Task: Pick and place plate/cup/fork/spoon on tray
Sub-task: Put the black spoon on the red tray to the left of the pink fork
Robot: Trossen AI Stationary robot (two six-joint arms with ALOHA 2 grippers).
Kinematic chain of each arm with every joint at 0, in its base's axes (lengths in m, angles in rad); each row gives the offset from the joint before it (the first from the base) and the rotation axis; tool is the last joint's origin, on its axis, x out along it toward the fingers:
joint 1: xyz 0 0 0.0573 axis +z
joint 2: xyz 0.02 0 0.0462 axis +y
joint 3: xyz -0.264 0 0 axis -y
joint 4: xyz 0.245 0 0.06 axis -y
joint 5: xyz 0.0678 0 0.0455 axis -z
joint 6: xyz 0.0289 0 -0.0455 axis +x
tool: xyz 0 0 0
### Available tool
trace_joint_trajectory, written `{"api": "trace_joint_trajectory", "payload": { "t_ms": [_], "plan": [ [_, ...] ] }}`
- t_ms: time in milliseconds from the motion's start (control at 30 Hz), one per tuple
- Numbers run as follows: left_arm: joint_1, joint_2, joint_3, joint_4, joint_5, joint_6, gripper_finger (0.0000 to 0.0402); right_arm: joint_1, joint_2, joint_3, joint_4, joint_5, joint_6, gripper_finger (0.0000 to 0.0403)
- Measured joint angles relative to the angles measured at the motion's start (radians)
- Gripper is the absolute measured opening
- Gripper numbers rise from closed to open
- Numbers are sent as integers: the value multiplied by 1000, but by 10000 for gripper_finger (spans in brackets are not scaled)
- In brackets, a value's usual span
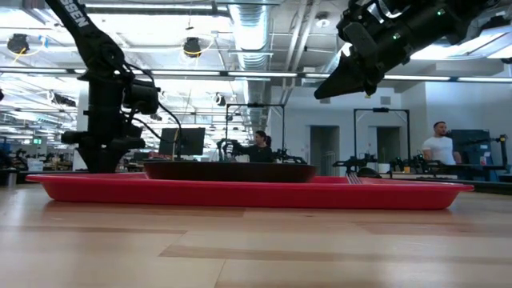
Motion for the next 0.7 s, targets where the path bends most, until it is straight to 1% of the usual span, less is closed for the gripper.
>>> {"api": "trace_joint_trajectory", "payload": {
  "t_ms": [200,367,533,600,700],
  "plan": [
    [33,-16,-72,73,52,23,84,0,0,0,0,0,-1,10],
    [32,-29,-74,78,59,56,51,1,0,0,0,0,1,10],
    [29,-85,-74,69,47,83,13,1,0,0,0,0,6,10],
    [29,-105,-77,41,44,85,6,1,0,0,0,0,6,10],
    [29,-131,-74,32,42,102,7,2,0,0,0,0,9,10]
  ]
}}
